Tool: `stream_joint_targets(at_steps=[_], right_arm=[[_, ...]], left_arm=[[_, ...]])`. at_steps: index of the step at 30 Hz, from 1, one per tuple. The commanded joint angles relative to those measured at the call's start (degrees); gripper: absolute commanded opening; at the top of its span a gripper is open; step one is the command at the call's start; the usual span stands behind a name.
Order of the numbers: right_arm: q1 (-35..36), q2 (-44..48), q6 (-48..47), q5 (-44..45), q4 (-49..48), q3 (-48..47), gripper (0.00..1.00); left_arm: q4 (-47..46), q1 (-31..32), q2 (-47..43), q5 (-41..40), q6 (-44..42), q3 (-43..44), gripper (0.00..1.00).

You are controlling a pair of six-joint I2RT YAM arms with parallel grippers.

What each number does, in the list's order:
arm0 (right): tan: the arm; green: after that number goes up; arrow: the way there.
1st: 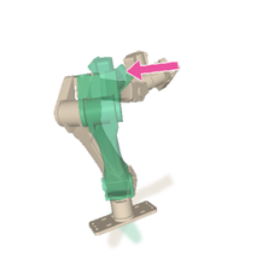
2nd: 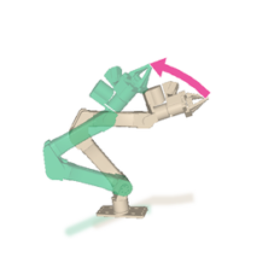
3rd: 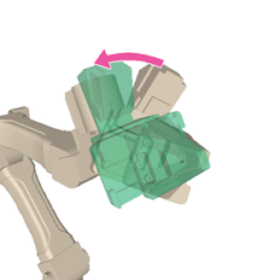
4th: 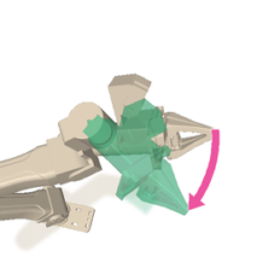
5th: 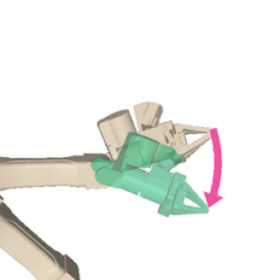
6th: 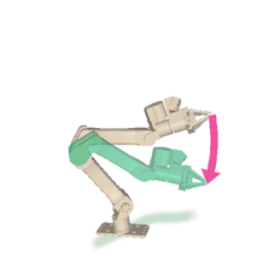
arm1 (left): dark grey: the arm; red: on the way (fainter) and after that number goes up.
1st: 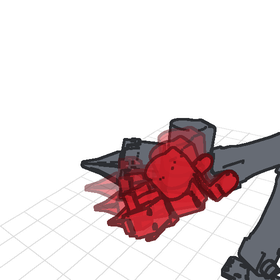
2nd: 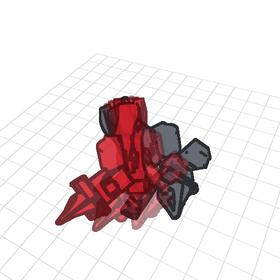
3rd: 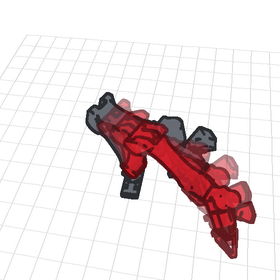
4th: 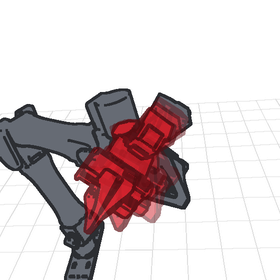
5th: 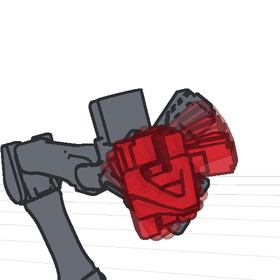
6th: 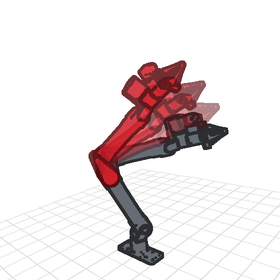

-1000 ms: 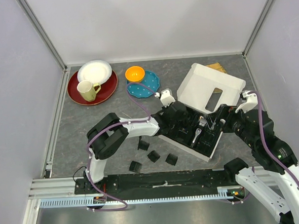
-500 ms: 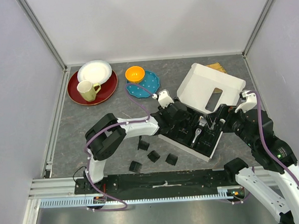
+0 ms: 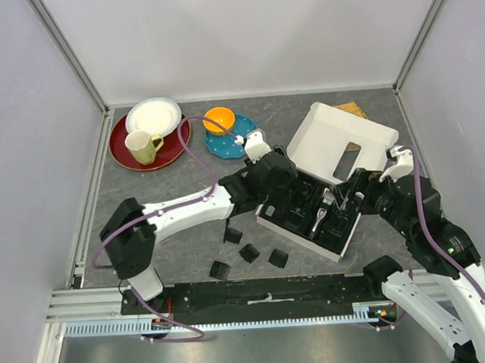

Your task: Sort the hair-cutting tools

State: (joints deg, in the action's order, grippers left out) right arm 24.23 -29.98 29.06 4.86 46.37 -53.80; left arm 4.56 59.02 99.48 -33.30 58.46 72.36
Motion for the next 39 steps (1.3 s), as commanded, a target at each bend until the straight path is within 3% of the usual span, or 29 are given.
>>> stream_joint_targets(at_steps=[1, 12, 18, 27, 39], right_arm=[[0.21, -1.13, -0.85, 0.06, -0.23, 0.71, 0.98], [0.29, -3.33, -3.39, -3.81, -4.36, 3.88, 0.98], [0.21, -3.68, -3.57, -3.63, -5.23, 4.76, 0.98], [0.21, -5.53, -3.92, -4.78, -6.20, 5.55, 0.98], [0.21, -6.41, -3.66, -4.77, -6.12, 5.64, 0.98]], left_arm=[[11.60, 0.39, -8.15, -0.72, -6.86, -2.56, 0.68], [26.54, -0.05, -24.07, 6.23, -7.58, -19.61, 0.69], [27.43, -1.36, -29.25, 7.54, -5.28, -26.47, 0.69], [22.34, -6.64, -25.22, 14.13, -8.44, -29.91, 0.74], [19.27, -8.40, -17.05, 16.95, -9.24, -30.08, 0.74]])
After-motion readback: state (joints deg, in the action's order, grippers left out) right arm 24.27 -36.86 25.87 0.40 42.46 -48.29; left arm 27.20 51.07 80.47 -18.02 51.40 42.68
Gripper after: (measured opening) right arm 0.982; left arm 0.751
